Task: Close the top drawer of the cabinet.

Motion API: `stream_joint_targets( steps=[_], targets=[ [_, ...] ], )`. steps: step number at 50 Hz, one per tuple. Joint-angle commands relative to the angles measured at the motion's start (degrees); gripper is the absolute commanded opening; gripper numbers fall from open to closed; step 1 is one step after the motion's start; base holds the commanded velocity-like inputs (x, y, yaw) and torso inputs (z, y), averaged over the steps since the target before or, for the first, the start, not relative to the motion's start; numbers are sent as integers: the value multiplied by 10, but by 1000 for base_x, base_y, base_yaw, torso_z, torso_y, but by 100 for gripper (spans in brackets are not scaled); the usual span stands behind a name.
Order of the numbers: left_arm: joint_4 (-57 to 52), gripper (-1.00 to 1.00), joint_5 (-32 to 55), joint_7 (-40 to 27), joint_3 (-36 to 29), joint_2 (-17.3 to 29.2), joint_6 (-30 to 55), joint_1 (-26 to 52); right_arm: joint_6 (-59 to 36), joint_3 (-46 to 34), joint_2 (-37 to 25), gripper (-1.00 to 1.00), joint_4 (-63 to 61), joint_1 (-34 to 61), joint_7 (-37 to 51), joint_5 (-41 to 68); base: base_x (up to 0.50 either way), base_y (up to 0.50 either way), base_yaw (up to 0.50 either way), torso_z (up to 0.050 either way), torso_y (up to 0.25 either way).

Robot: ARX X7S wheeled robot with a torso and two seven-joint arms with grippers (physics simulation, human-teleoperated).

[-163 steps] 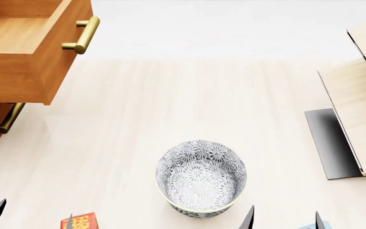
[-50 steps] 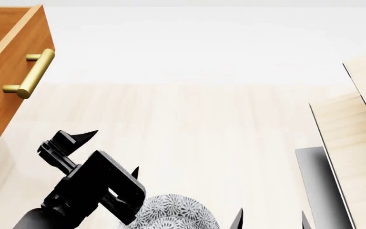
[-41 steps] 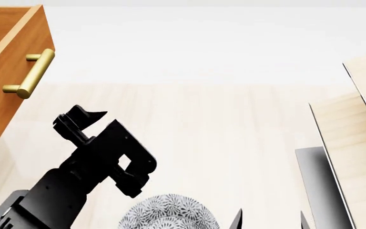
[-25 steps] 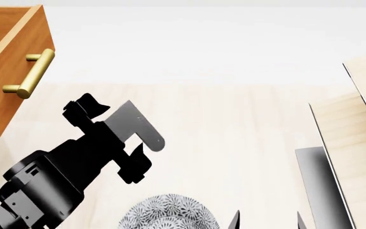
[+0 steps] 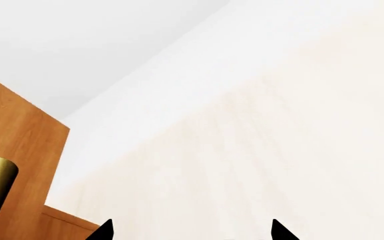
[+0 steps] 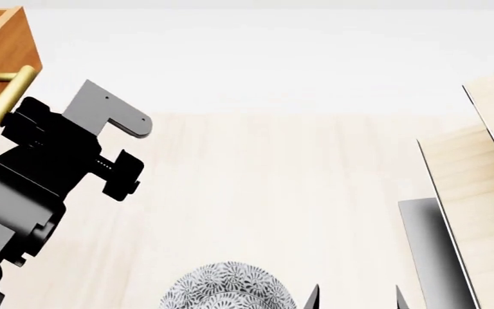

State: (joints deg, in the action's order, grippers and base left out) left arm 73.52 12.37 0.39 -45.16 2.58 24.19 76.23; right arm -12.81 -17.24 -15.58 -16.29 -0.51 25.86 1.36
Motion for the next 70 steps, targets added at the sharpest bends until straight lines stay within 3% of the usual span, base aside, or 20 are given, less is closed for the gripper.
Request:
stream_joint_targets(
  steps=[1, 35, 41, 54, 63, 70],
  targets=[
    [15, 100, -82, 7, 107, 25, 18, 25, -3, -3, -1, 100, 5, 5, 1, 1, 0, 0, 0, 0, 0],
    [13, 100, -97, -25, 232, 154, 38, 64, -10, -11, -2, 100, 13, 18, 10, 3, 0, 0, 0, 0, 0],
    [-167, 100, -78, -44, 260, 211, 153, 7, -9, -12, -3, 100, 14, 18, 10, 4, 0, 0, 0, 0, 0],
    [-402, 100, -31, -74, 344, 300, 291, -79, -9, -13, -7, 100, 14, 19, 12, 5, 0, 0, 0, 0, 1],
    [-500, 100, -12, -95, 399, 350, 350, -131, -14, -14, -7, 100, 20, 24, 14, 7, 0, 0, 0, 0, 1],
    [-525, 100, -7, -99, 414, 361, 365, -144, -20, -14, -6, 100, 26, 35, 13, 9, 0, 0, 0, 0, 2]
  ],
)
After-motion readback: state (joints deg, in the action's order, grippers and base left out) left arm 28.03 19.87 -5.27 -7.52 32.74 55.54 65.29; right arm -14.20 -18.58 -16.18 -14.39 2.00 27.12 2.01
